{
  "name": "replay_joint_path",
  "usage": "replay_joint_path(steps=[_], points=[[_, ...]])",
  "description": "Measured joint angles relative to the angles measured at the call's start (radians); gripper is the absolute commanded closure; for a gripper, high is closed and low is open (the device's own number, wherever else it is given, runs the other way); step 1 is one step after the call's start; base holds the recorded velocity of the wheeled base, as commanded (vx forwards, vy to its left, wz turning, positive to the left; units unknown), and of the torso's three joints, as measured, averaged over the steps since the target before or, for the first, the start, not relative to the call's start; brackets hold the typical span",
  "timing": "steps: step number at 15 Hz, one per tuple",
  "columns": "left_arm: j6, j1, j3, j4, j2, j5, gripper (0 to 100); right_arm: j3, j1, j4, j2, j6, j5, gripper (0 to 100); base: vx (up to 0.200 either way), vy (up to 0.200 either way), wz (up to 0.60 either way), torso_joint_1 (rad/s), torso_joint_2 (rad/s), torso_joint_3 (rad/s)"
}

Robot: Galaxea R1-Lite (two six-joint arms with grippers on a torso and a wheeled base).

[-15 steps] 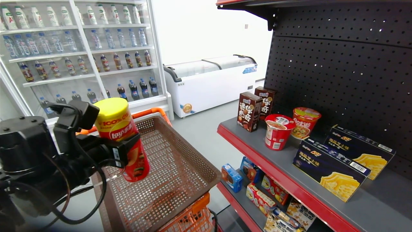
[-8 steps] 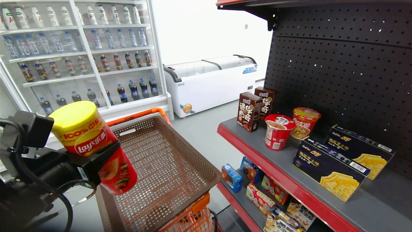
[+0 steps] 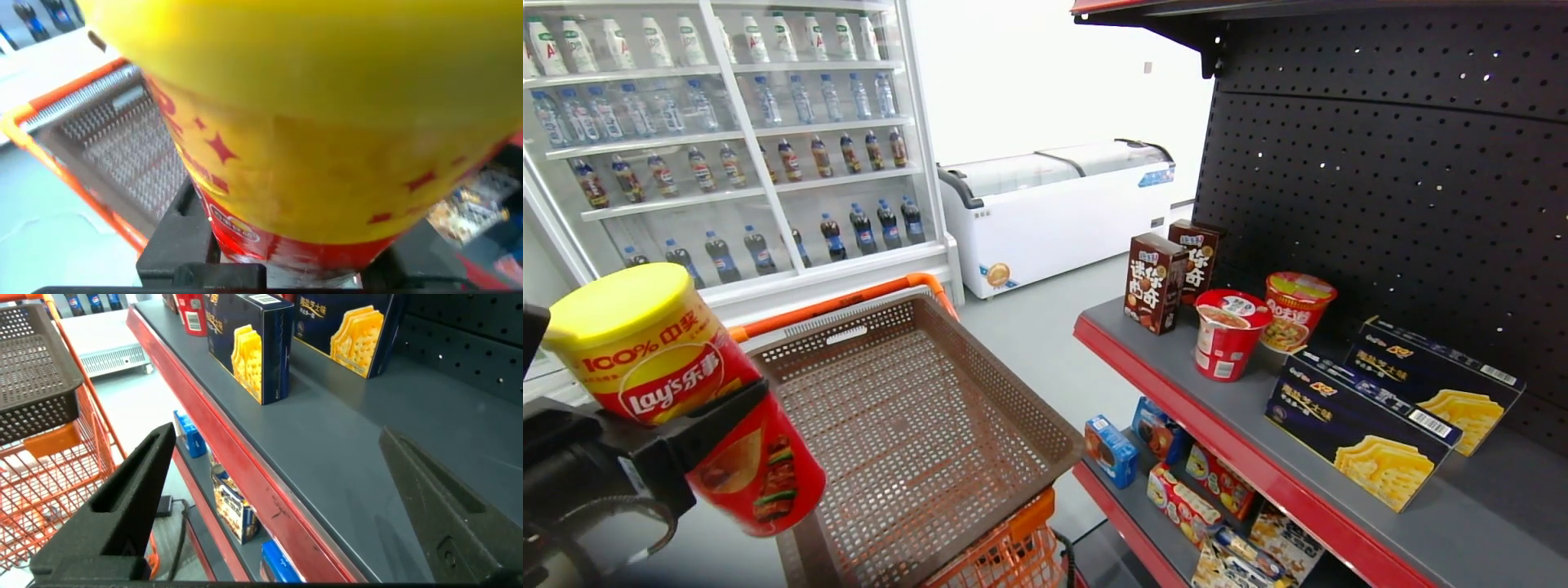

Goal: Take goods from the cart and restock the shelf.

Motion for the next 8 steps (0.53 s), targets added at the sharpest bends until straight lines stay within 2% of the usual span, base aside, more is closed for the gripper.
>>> replay_joint_path(steps=[4,7,8], points=[[0.004,0.0,0.02,0.029,-0.091,-0.041,100,0.0,-0.001,0.0,0.0,0.0,0.0,0,0.0,0.0,0.0,0.0,0.0,0.0],[0.005,-0.007,0.04,0.045,-0.143,-0.05,100,0.0,-0.001,0.0,0.0,-0.001,0.0,0,0.0,0.0,0.0,0.0,0.0,0.0],[0.005,-0.007,0.049,0.067,-0.165,-0.05,100,0.0,0.0,0.0,0.0,0.0,0.0,0,0.0,0.0,-0.6,0.002,0.0,0.002]])
